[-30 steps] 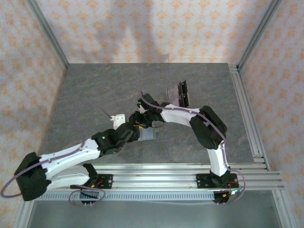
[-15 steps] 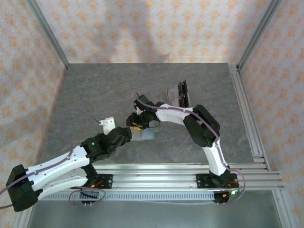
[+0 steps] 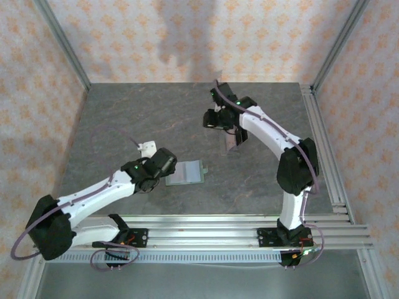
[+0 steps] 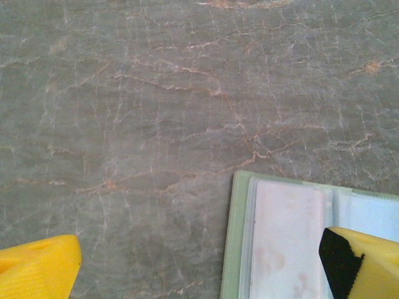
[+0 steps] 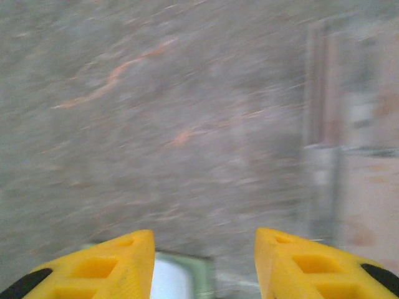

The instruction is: Put the credit cards into the card holder

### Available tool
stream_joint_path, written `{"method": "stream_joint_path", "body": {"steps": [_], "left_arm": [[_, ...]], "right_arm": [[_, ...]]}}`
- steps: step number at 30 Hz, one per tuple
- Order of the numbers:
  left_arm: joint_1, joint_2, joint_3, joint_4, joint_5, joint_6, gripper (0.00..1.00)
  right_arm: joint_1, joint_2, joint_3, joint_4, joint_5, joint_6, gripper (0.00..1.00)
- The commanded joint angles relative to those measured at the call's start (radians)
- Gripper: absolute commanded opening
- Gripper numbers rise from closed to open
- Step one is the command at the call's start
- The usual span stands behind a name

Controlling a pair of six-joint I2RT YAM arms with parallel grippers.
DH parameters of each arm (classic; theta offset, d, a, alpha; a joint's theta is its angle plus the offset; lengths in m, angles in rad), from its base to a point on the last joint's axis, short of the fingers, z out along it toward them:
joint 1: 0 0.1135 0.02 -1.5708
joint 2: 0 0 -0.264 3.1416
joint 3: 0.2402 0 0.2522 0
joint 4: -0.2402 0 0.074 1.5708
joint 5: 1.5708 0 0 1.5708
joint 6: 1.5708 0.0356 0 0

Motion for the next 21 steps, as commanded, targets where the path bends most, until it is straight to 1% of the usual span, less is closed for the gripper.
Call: {"method": "stream_joint_path", "body": {"steps": [1, 3, 10, 21], "left_arm": [[0.030, 0.073, 0.069, -0.031, 0.022, 0.070, 1.00], [0.039, 0.114, 0.097, -0.024, 0.030, 0.089, 1.00], [0.046, 0.194, 0.138, -0.011, 0.048, 0.111, 1.00], [0.046, 0.208, 0.125, 0.000, 0.055, 0.113, 1.00]], "right_arm": [[-0.007, 0.038, 0.035, -0.217, 0.218, -0.136, 0.44], [-0.015, 0.054, 0.037, -0.241, 0.259, -0.153, 0.42], [-0.018, 0.087, -0.001, -0.237, 0.314, -0.168, 0.38], [-0.031, 0.130, -0.035, -0.202, 0.311, -0.166, 0.37]]}}
